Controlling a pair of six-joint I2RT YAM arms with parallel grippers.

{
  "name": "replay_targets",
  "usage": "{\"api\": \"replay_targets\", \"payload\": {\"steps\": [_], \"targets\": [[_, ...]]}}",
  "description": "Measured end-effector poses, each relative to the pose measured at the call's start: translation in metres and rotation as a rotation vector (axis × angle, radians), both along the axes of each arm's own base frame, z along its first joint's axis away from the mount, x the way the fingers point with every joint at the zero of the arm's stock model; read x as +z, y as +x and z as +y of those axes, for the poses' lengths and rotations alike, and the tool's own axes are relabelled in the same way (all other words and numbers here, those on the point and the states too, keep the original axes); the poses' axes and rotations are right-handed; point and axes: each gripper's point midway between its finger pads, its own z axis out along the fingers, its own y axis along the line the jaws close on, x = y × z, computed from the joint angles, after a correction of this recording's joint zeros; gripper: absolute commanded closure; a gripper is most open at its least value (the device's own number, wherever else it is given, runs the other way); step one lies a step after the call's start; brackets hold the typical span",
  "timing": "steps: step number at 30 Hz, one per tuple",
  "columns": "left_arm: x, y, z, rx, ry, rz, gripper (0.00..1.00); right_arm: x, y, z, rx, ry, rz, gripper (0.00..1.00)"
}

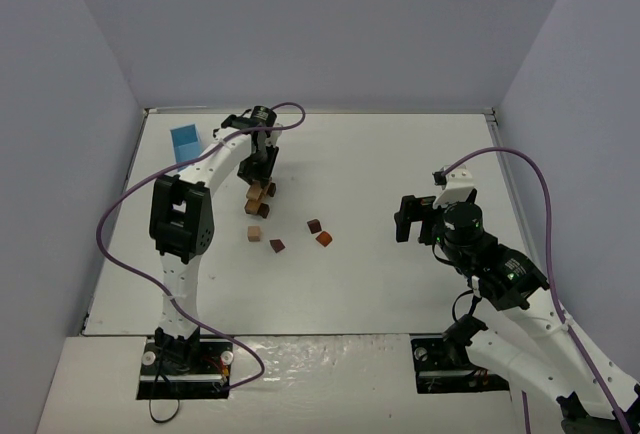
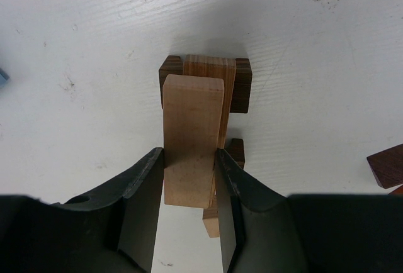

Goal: Build the wood block tower

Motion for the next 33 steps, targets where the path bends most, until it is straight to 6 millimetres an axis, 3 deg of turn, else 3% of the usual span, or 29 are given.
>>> {"api": "replay_targets", "payload": {"steps": [33], "targets": [[-0.0025,0.0025,-0.0049,-0.021,0.004,0.001,0.98,0.0,0.0,0.0,0.0,0.0,0.0,0.0]]}}
